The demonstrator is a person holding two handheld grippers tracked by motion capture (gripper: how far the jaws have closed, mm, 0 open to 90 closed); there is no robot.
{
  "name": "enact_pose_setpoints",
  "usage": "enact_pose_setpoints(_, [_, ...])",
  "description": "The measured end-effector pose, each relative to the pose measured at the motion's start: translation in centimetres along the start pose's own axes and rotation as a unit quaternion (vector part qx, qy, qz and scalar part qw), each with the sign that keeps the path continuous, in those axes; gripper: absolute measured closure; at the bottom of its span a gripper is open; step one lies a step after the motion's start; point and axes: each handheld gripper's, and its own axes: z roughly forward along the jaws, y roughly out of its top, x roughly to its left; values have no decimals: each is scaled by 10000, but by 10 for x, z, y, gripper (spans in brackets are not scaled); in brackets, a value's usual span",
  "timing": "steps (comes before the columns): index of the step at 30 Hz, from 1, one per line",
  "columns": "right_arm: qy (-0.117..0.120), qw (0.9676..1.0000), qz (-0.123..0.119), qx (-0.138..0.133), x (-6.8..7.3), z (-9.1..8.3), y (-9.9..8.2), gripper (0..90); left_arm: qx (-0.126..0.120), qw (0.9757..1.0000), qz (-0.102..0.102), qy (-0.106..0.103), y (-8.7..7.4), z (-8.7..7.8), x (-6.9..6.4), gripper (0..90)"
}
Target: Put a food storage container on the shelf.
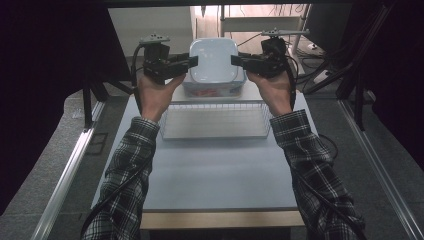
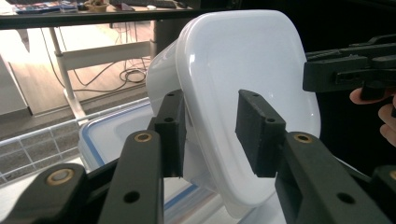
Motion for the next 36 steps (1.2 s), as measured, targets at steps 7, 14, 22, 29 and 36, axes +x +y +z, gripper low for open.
enact_pose_setpoints(7, [-121, 9999, 33, 53, -3, 7, 2, 639, 39, 10000, 34, 65, 1, 6, 3, 613])
enact_pose_setpoints(14, [-185, 9997, 25, 177, -3, 14, 4, 580, 155, 9998, 55, 146, 3, 11, 6, 552])
enact_pose_setpoints(22, [-230, 9995, 107, 205, -7, 21, 3, 559, 162, 9992, 17, 370, 4, 20, 12, 478])
enact_pose_setpoints(29, [-248, 9994, 136, 198, -8, 21, 4, 546, 187, 9990, -18, 406, 7, 23, 16, 467])
enact_pose_setpoints(36, [-248, 9995, 145, 153, -9, 21, 3, 520, 193, 9986, 31, 497, 7, 24, 13, 454])
